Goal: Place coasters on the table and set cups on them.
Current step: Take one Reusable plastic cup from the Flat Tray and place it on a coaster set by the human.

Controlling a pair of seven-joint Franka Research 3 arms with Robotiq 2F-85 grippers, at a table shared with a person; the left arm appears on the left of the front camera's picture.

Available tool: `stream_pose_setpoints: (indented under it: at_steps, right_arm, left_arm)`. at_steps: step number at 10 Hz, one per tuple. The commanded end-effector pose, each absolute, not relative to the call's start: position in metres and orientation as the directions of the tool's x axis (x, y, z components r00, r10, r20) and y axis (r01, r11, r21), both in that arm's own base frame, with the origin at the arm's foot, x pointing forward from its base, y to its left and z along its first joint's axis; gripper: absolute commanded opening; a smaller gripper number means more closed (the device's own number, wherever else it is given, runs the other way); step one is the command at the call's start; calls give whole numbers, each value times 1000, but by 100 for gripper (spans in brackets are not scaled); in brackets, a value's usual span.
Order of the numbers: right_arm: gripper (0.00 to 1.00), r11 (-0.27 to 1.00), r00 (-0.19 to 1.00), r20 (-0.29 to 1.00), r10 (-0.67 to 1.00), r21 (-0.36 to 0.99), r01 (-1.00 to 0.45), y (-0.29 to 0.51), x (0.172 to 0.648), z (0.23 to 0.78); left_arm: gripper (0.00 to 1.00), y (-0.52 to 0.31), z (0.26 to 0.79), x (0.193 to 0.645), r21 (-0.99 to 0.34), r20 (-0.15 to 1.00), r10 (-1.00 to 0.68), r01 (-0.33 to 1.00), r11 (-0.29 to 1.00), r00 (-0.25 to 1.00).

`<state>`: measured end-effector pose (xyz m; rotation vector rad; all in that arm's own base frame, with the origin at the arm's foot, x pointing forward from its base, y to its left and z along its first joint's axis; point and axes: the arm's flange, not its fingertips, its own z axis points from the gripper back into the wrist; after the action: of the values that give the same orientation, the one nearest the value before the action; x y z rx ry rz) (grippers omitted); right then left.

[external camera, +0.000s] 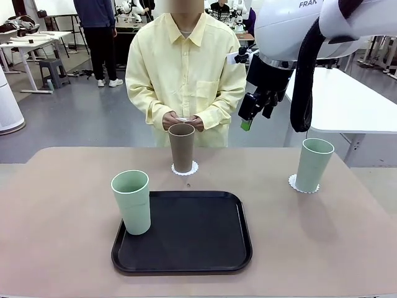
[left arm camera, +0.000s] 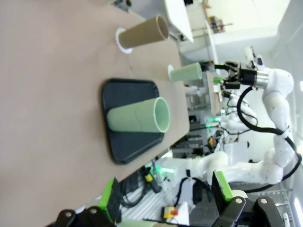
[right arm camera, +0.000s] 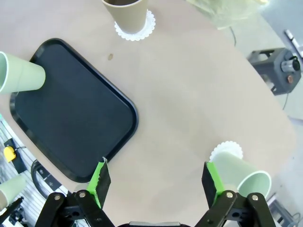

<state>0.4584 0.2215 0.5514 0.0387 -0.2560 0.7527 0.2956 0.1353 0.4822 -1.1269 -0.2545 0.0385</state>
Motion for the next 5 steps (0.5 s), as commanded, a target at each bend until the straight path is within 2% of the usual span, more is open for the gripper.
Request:
stream_pose_setpoints:
  at_steps: [1,5]
  right_arm:
    - [100,725,692,258,674,-54,-686,222,457,547]
    - [100,725,692,258,674,-54,-686,222,457,547]
  left_arm:
    - [100,135,483,297,-900,195,159,112,420,968]
    - [100,135,483,297,-900,195,159,112,420,968]
